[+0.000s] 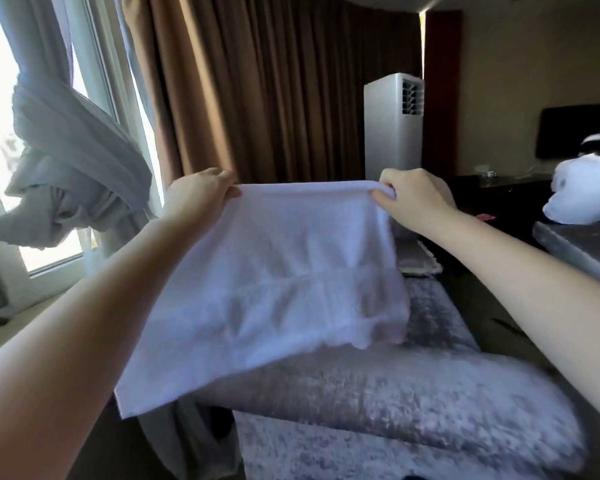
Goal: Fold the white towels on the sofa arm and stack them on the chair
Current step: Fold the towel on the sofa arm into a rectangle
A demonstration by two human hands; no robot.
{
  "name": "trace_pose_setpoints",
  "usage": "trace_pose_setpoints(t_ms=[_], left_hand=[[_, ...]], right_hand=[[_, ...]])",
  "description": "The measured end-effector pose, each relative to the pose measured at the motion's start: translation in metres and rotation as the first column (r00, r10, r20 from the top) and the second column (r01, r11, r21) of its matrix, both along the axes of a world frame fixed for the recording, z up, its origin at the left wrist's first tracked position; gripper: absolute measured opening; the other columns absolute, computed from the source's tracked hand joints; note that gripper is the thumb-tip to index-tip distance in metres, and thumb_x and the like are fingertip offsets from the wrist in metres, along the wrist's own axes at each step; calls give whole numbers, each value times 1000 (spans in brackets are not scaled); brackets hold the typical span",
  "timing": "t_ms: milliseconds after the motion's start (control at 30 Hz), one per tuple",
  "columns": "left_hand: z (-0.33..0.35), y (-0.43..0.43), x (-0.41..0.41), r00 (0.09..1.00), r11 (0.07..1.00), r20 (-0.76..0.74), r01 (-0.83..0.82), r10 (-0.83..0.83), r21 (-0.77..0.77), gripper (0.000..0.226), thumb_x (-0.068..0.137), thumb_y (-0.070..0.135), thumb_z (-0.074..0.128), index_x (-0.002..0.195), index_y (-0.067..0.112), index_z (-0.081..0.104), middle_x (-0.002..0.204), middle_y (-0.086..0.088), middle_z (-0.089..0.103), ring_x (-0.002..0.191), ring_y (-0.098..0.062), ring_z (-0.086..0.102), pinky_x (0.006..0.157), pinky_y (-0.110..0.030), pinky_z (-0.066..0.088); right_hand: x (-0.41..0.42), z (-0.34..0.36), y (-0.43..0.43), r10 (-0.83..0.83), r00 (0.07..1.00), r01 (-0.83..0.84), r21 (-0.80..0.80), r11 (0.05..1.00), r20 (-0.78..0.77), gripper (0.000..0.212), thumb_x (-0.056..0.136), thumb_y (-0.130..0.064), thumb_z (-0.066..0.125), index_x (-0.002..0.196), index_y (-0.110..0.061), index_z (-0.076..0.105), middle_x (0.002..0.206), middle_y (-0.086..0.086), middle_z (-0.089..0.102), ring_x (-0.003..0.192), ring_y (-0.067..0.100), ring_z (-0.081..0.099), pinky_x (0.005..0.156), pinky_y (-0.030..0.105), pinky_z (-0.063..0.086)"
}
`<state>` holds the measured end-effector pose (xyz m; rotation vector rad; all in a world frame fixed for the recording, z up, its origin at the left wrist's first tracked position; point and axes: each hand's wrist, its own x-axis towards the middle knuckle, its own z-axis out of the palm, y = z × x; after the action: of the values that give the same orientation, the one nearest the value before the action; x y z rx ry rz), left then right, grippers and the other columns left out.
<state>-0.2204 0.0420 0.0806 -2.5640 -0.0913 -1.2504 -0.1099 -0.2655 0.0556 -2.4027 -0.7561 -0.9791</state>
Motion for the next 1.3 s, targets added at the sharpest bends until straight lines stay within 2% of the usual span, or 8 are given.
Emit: trace_pose_setpoints(t_ms=[167, 300, 467, 633, 733, 833, 1033, 1300], left_hand=[[2, -20, -2, 999, 1000, 38, -20, 20, -6, 32, 102, 33, 44, 101, 4, 58, 93, -19, 64, 91, -40, 61, 59, -35, 30], [2, -28, -13, 997, 995, 46, -54, 58, -89, 37, 101, 41, 44, 104, 6, 57, 86, -23, 62, 84, -43, 60, 55, -34, 29], [5, -47, -29, 1000, 978, 15, 20, -18, -210, 35, 99, 37, 51, 105, 5, 63, 92, -24, 63, 88, -42, 58, 48, -32, 24], [8, -38, -40, 991, 987, 26, 133, -131, -89, 16, 96, 14, 57, 97, -1, 63, 92, -21, 61, 91, -42, 58, 70, -46, 47], [13, -41, -50, 987, 991, 126, 109, -98, -76, 7, 94, 1, 53, 93, -3, 59, 91, -21, 57, 86, -43, 57, 62, -43, 42], [21, -44, -57, 971, 991, 231, 94, -69, -100, 6, 91, -8, 50, 93, -5, 54, 95, -24, 54, 83, -44, 55, 60, -40, 31], [6, -45, -60, 965, 972, 264, 52, 10, -228, 13, 90, -12, 44, 98, -4, 50, 107, -29, 49, 82, -48, 54, 58, -44, 30], [-28, -45, -72, 839, 834, 543, 295, 8, -467, 21, 97, 6, 43, 110, -7, 54, 120, -24, 51, 100, -39, 49, 79, -38, 32]], right_hand=[[-23, -11, -46, -88, 996, 76, -299, 951, -28, 49, 88, -59, 55, 63, -19, 42, 59, -2, 48, 60, 18, 47, 55, 33, 34], [-35, -12, -95, -165, 986, 140, -435, 890, -19, 47, 90, -53, 57, 64, -18, 39, 61, -4, 48, 63, 14, 46, 61, 36, 41], [-47, -11, -139, -299, 951, 262, -316, 912, -75, 31, 91, -43, 59, 71, -27, 42, 75, -2, 55, 76, 23, 52, 55, 31, 31], [-59, -8, -167, -397, 917, 391, -102, 915, -45, 15, 92, -32, 58, 86, -19, 56, 92, 10, 61, 87, 33, 56, 65, 35, 39], [-72, 8, -167, -426, 904, 422, 88, 902, 33, 15, 95, -22, 56, 100, -9, 62, 102, 18, 61, 96, 37, 56, 70, 36, 38], [-84, 16, -167, -390, 913, 340, 303, 890, 123, 14, 96, -15, 54, 102, -5, 61, 106, 18, 58, 98, 37, 53, 69, 37, 37], [-86, -10, -157, -295, 939, 224, 338, 914, 175, 14, 97, -10, 47, 99, -4, 59, 103, 15, 53, 85, 33, 51, 66, 38, 39], [-99, -43, -142, -165, 925, 9, 416, 909, 341, 16, 94, -3, 45, 98, -5, 60, 102, 12, 55, 81, 29, 55, 67, 33, 37]])
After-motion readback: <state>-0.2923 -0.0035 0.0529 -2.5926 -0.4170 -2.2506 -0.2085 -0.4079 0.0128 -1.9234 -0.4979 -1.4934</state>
